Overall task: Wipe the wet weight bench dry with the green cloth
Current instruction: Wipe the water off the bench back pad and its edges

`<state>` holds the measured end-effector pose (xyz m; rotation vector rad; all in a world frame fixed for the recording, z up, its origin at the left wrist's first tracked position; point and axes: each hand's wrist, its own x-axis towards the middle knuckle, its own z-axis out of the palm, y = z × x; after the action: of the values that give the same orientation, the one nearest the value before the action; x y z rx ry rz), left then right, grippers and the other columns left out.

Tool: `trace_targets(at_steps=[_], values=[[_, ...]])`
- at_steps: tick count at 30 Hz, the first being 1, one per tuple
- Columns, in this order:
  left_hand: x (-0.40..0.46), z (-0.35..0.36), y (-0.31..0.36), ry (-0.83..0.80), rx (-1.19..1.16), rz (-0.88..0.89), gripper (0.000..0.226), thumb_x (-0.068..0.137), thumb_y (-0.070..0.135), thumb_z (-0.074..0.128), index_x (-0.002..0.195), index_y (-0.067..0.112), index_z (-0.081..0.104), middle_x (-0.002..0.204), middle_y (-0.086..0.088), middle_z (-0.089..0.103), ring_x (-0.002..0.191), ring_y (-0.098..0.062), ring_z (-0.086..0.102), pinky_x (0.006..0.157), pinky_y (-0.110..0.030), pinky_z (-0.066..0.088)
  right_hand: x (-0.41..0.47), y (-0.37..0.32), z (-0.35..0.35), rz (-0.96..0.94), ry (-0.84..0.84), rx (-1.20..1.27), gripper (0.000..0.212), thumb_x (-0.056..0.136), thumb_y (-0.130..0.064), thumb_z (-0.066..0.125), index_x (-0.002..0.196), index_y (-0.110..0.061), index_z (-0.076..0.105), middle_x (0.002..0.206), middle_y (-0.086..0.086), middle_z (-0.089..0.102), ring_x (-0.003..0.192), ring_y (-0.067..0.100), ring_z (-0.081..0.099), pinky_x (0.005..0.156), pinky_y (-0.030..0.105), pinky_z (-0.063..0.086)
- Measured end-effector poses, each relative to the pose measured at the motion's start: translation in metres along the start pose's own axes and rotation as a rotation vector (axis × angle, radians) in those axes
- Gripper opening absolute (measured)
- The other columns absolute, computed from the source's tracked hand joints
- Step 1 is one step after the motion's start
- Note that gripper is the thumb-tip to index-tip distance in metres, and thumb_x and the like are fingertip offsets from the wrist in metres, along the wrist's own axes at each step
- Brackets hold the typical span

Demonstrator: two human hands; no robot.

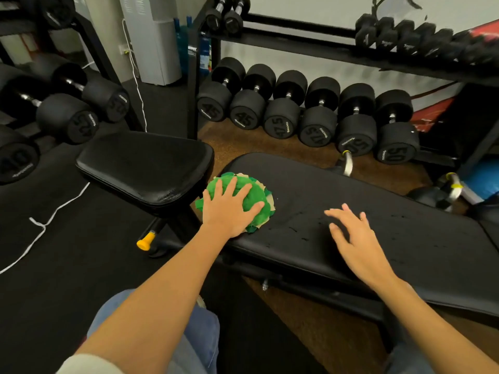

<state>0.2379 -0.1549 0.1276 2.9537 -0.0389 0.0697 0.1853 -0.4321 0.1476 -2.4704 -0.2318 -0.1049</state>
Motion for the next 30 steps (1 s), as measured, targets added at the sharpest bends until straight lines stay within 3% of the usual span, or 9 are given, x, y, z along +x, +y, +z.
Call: trace_targets(at_steps=[3, 9, 16, 18, 22, 27, 30], values=[[-0.015, 0.003, 0.002, 0.043, -0.021, -0.006, 0.066, 0.09, 0.071, 0.023, 0.148, 0.039, 0.025, 0.16, 0.002, 0.016, 0.145, -0.032, 0.008, 0.114, -0.057, 0.01, -0.029, 0.029, -0.01, -0.001, 0.098, -0.123, 0.034, 0.1, -0.029, 0.039, 0.132, -0.026, 0.05, 0.144, -0.007, 0.046, 0.141, -0.001, 0.011, 0.118, 0.029, -0.006], [-0.047, 0.009, 0.01, 0.094, -0.007, 0.019, 0.079, 0.08, 0.072, 0.004, 0.145, 0.038, 0.034, 0.157, 0.0, 0.026, 0.144, -0.031, 0.017, 0.115, -0.055, 0.008, -0.034, 0.04, -0.007, 0.007, 0.233, -0.154, 0.039, 0.099, -0.033, 0.039, 0.133, -0.018, 0.051, 0.147, -0.003, 0.04, 0.143, 0.0, 0.004, 0.118, 0.028, -0.003], [-0.072, 0.02, 0.041, 0.116, -0.038, 0.18, 0.067, 0.09, 0.061, 0.011, 0.143, 0.034, 0.041, 0.153, -0.003, 0.034, 0.142, -0.033, 0.026, 0.114, -0.056, 0.01, -0.034, 0.041, -0.005, 0.004, 0.199, -0.18, 0.04, 0.1, -0.034, 0.04, 0.135, -0.018, 0.049, 0.15, -0.004, 0.036, 0.142, -0.001, 0.001, 0.118, 0.029, 0.001], [-0.075, 0.021, 0.047, 0.098, -0.024, 0.22, 0.061, 0.094, 0.053, 0.013, 0.142, 0.032, 0.044, 0.152, -0.004, 0.037, 0.141, -0.033, 0.03, 0.113, -0.055, 0.017, -0.033, 0.04, -0.005, 0.021, 0.186, -0.167, 0.041, 0.099, -0.036, 0.039, 0.135, -0.018, 0.049, 0.15, -0.004, 0.035, 0.143, 0.0, 0.002, 0.119, 0.031, 0.004], [-0.074, 0.024, 0.046, 0.254, 0.004, 0.368, 0.044, 0.095, 0.037, 0.03, 0.117, 0.023, 0.065, 0.123, -0.009, 0.063, 0.113, -0.035, 0.059, 0.092, -0.055, 0.047, -0.033, 0.039, -0.004, 0.034, 0.173, -0.169, 0.04, 0.1, -0.036, 0.039, 0.135, -0.019, 0.048, 0.149, -0.005, 0.038, 0.146, 0.005, 0.006, 0.119, 0.031, 0.005], [-0.066, 0.021, 0.042, 0.349, -0.039, 0.571, 0.025, 0.092, 0.026, 0.039, 0.11, 0.024, 0.055, 0.115, -0.006, 0.058, 0.09, -0.027, 0.058, 0.073, -0.043, 0.048, -0.034, 0.037, -0.005, 0.048, 0.179, -0.144, 0.038, 0.101, -0.033, 0.04, 0.135, -0.018, 0.047, 0.147, -0.003, 0.04, 0.142, 0.001, 0.009, 0.117, 0.027, 0.004], [-0.053, 0.011, 0.03, 0.382, -0.177, 0.521, 0.02, 0.094, 0.027, 0.041, 0.11, 0.023, 0.051, 0.112, -0.01, 0.056, 0.08, -0.029, 0.056, 0.066, -0.042, 0.048, -0.034, 0.037, -0.006, 0.052, 0.173, -0.121, 0.038, 0.101, -0.032, 0.04, 0.135, -0.019, 0.047, 0.148, -0.003, 0.039, 0.135, -0.006, 0.006, 0.117, 0.028, 0.007]])
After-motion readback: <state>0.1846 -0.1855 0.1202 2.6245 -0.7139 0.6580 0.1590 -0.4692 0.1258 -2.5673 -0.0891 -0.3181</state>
